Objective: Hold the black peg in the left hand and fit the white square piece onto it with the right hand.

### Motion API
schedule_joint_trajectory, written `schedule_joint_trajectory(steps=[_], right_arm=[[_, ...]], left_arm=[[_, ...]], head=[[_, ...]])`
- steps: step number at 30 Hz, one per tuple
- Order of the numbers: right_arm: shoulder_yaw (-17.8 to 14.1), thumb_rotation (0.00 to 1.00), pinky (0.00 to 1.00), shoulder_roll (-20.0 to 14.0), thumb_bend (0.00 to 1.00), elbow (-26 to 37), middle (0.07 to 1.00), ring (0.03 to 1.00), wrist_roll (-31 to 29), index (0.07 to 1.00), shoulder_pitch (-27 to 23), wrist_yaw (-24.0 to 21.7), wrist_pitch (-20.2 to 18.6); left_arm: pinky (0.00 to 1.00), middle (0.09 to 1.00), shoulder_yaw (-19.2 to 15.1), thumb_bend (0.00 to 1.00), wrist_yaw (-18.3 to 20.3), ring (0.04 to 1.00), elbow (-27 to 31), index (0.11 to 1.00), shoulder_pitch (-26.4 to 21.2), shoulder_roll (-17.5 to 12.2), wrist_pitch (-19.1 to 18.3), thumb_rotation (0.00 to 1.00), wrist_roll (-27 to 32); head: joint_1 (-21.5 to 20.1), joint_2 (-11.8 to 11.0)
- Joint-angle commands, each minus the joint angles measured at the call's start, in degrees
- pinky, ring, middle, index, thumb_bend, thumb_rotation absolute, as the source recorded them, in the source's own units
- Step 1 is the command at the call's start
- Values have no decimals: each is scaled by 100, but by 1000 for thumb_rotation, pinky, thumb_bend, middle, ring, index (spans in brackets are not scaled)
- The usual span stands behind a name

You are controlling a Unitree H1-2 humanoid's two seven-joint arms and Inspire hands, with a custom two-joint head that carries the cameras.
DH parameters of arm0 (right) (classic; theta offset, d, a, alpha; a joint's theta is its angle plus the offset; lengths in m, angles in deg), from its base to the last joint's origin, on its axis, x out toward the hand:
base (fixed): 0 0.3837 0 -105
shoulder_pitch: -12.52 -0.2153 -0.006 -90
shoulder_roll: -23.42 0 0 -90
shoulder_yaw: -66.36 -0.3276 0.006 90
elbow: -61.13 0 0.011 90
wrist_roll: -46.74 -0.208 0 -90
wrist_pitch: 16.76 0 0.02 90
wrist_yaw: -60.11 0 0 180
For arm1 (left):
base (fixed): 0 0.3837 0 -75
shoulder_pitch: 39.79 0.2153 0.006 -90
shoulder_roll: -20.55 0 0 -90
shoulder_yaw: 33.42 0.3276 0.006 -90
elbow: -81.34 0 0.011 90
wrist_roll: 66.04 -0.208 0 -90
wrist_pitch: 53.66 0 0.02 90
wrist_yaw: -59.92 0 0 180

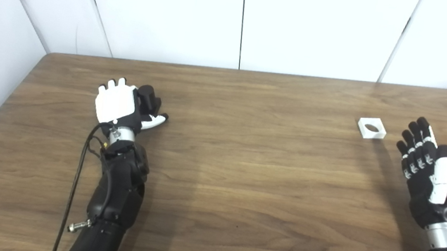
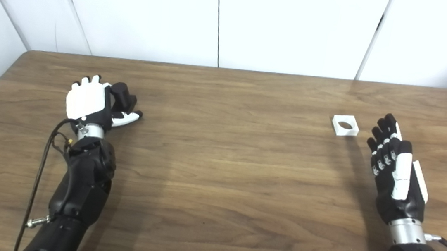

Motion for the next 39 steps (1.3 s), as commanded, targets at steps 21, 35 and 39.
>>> schedule_joint_trajectory(steps=[21,35,39], right_arm=[[65,956,1000,145,670,-758,1000,1000,-183,1000,334,-162,215],[10,946,1000,102,658,-779,1000,1000,-182,1000,401,-210,302],[13,939,1000,103,669,-758,1000,1000,-190,1000,411,-218,284]], left_arm=[[1000,928,-170,780,-82,1000,41,628,-264,-92,-14,395,-399],[1000,899,-132,737,-399,1000,8,506,-220,-77,-13,169,-2],[1000,895,-106,537,-450,1000,22,487,-200,-99,-13,77,97]], head=[[74,34],[79,55],[79,55]])
